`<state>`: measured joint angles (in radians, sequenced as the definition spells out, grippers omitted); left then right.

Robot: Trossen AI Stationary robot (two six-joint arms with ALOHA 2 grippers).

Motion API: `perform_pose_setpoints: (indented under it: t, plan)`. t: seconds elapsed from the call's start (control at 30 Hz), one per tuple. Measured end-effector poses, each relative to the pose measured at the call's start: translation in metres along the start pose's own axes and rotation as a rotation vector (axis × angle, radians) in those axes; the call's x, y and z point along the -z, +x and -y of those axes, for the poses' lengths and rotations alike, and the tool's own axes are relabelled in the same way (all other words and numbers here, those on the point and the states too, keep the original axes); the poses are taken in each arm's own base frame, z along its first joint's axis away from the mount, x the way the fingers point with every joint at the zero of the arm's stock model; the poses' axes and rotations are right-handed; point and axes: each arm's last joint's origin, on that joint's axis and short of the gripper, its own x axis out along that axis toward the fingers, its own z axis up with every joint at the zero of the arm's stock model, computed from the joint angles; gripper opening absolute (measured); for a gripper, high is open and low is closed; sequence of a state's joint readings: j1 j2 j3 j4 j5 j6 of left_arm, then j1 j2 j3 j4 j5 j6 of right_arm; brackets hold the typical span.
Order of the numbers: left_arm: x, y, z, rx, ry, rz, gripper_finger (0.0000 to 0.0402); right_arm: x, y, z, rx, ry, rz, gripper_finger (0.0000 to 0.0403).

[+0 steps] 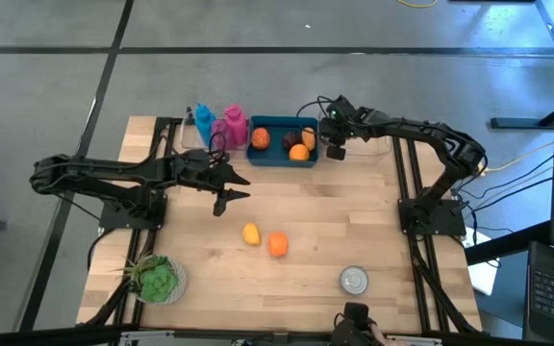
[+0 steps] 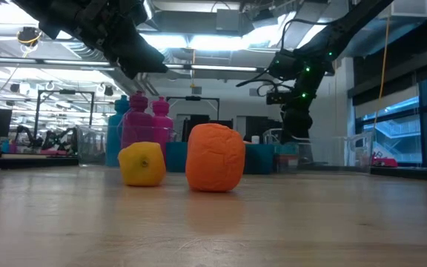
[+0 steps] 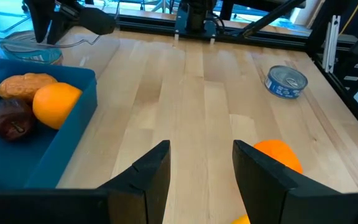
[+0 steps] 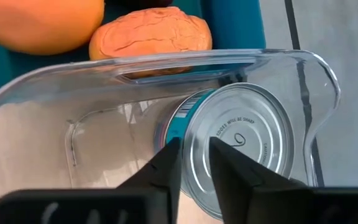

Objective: Pick & Place Food Item
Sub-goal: Put the mango into the blue bin

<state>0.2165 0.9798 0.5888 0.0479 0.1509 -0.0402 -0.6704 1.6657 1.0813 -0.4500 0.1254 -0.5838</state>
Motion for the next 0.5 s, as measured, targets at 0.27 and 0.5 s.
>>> perform_pose_setpoints:
  t: [0.27,0.5]
  plan:
    - [0.0,0.0,0.0,0.0,0.0,0.0,0.0162,0.001,0.0,0.0,0.004,0.033,-0.011,0.0161]
    - [0.0,0.0,0.0,0.0,-0.001,0.0,0.0162,-0.001,-0.023,0.003,0.08,0.055,0.01,0.0211]
